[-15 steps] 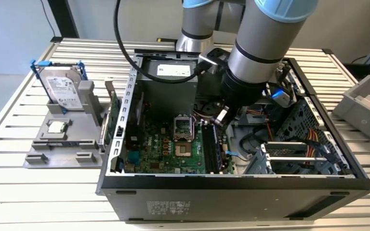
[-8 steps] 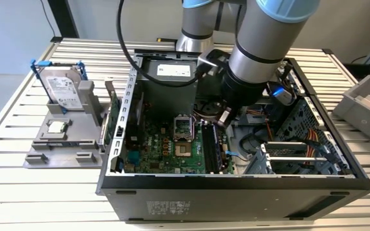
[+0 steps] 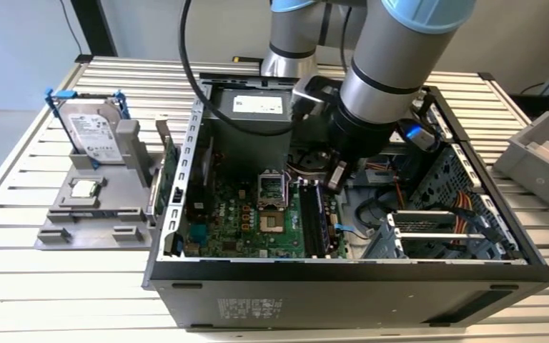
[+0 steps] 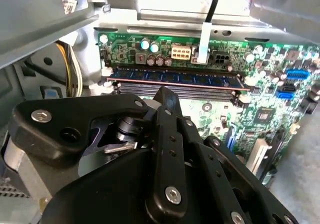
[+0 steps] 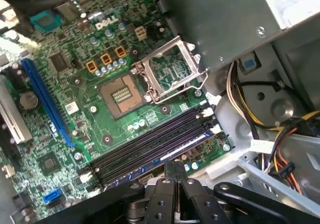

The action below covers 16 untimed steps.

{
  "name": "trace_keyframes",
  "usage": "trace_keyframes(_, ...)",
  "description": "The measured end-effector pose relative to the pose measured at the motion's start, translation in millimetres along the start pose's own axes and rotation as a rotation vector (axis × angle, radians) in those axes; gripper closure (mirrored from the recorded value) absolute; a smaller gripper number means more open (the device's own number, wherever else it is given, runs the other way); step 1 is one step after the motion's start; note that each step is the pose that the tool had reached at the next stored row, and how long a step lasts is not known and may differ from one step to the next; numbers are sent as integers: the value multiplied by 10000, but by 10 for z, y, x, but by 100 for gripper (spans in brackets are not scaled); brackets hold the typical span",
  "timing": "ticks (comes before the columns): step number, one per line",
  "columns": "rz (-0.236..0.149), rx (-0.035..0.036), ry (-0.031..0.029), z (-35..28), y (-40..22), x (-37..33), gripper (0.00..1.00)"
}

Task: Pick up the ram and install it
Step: 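Press down the ram until it locks into place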

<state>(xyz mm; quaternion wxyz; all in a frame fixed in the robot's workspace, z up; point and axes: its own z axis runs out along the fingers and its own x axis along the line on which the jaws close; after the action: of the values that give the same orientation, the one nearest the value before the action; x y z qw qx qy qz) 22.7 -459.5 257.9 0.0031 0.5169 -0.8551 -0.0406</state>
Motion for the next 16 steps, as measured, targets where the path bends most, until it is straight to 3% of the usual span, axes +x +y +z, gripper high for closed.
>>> trace_keyframes(16, -2484, -15, 144, -1, -3, -1, 100)
